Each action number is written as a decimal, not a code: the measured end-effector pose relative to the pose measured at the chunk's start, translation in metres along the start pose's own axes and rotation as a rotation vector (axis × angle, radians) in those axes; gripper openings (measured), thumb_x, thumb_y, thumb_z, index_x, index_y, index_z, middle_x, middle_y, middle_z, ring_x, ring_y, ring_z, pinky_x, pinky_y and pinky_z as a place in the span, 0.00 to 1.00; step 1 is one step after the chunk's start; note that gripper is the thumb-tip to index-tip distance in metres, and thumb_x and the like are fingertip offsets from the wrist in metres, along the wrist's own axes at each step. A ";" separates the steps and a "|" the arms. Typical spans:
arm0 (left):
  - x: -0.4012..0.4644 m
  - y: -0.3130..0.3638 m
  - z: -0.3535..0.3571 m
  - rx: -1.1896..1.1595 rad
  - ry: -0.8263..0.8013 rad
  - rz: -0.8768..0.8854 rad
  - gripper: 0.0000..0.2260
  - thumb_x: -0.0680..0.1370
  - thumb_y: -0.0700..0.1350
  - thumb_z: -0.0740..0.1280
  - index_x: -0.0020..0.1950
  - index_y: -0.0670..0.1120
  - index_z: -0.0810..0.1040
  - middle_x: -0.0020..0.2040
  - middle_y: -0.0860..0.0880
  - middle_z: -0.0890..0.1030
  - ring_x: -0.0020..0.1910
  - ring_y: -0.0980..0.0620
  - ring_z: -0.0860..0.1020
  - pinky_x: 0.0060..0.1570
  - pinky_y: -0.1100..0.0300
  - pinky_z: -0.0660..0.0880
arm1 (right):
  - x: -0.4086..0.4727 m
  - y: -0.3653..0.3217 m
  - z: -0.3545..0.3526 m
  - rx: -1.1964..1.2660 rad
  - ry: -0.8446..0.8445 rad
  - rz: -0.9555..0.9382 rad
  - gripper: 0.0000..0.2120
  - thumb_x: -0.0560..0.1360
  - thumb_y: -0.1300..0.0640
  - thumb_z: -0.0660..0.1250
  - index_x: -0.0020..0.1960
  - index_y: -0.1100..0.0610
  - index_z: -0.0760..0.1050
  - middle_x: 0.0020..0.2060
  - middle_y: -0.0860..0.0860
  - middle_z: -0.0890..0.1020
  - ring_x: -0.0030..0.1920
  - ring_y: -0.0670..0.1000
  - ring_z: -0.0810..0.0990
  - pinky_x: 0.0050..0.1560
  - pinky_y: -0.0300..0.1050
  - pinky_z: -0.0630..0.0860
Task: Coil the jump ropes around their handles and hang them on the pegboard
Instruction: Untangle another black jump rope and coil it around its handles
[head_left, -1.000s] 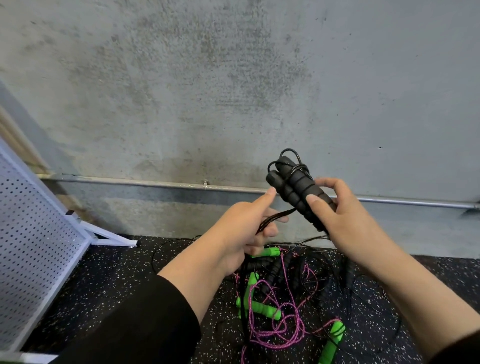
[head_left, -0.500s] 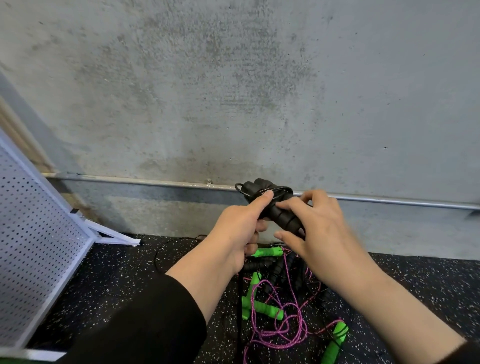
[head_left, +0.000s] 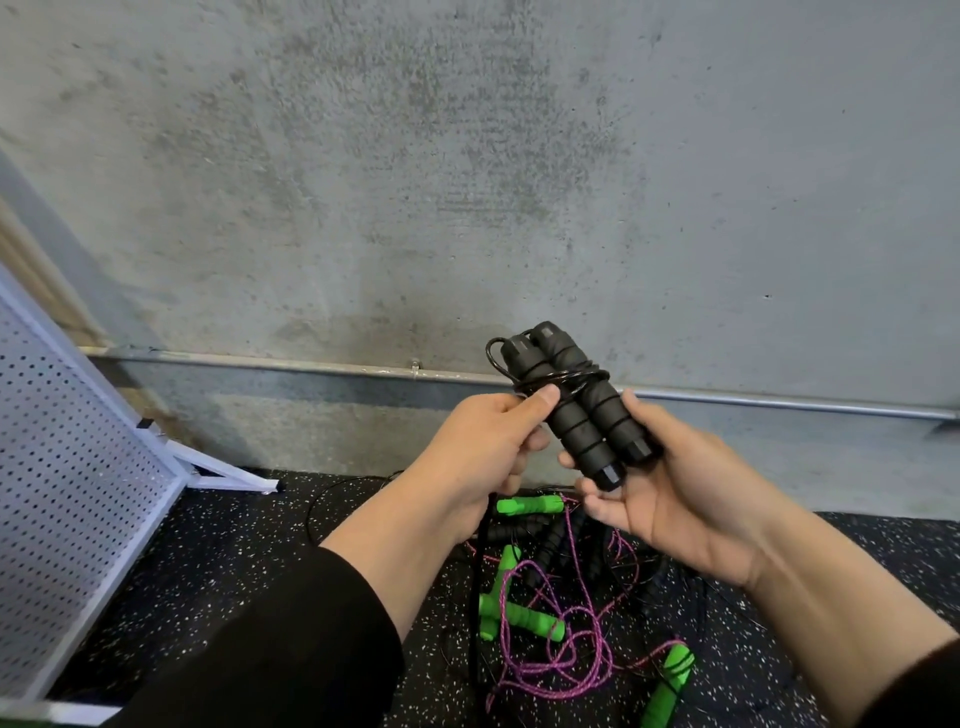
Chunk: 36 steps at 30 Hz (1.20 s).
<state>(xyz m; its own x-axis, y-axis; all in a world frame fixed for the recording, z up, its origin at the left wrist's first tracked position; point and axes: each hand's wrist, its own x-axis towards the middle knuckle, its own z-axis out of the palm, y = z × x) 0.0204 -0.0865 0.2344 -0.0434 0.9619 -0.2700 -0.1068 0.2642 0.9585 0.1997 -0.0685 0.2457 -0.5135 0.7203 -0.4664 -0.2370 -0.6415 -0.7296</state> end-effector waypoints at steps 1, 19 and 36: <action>0.000 0.000 0.000 0.001 -0.006 -0.007 0.15 0.82 0.54 0.67 0.39 0.49 0.71 0.34 0.51 0.70 0.24 0.57 0.58 0.23 0.64 0.57 | 0.001 -0.001 -0.001 0.001 -0.004 -0.029 0.25 0.77 0.43 0.64 0.62 0.61 0.81 0.49 0.63 0.82 0.36 0.55 0.77 0.35 0.47 0.80; -0.001 0.009 -0.001 -0.045 0.010 -0.154 0.16 0.81 0.55 0.65 0.55 0.42 0.80 0.28 0.55 0.63 0.23 0.57 0.55 0.22 0.65 0.52 | 0.012 -0.001 -0.013 -1.203 0.487 -0.540 0.30 0.71 0.59 0.79 0.68 0.47 0.72 0.55 0.48 0.75 0.51 0.44 0.75 0.51 0.33 0.67; -0.002 0.005 -0.002 -0.170 0.069 -0.075 0.21 0.81 0.54 0.69 0.33 0.52 0.63 0.25 0.53 0.61 0.22 0.55 0.54 0.25 0.62 0.50 | 0.004 -0.001 -0.001 -0.228 0.116 -0.277 0.15 0.82 0.45 0.61 0.61 0.54 0.78 0.56 0.65 0.83 0.48 0.61 0.84 0.52 0.57 0.81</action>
<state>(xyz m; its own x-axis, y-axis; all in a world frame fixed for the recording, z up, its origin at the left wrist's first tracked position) 0.0177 -0.0871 0.2400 -0.0963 0.9313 -0.3513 -0.2787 0.3136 0.9077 0.1983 -0.0648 0.2440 -0.3557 0.8917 -0.2801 -0.1574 -0.3525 -0.9225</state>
